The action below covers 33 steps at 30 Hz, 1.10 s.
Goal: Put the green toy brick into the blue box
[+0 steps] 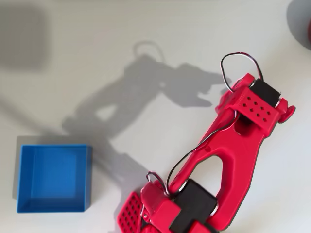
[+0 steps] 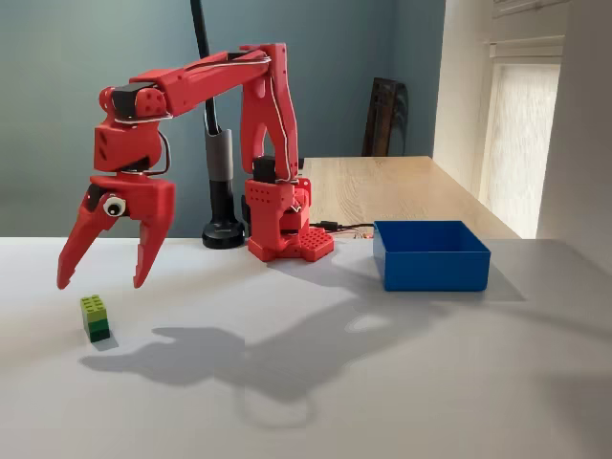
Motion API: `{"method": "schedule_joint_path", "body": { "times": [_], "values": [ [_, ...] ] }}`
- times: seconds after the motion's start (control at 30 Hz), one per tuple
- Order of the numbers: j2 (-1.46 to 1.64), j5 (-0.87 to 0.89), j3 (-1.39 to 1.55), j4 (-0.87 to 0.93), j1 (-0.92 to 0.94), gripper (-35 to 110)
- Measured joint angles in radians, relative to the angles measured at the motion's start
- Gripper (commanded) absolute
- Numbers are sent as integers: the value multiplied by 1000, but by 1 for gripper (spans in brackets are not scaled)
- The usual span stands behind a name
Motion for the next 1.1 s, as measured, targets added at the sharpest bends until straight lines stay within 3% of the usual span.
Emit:
{"method": "schedule_joint_path", "body": {
  "times": [0.4, 0.57, 0.63, 1.1],
  "values": [
    [-152, 48, -57, -75, 23, 26],
    [-204, 66, -60, -146, 41, 2],
    [-219, 67, -60, -160, 40, 0],
    [-230, 58, -43, -187, 31, 0]
  ]
}}
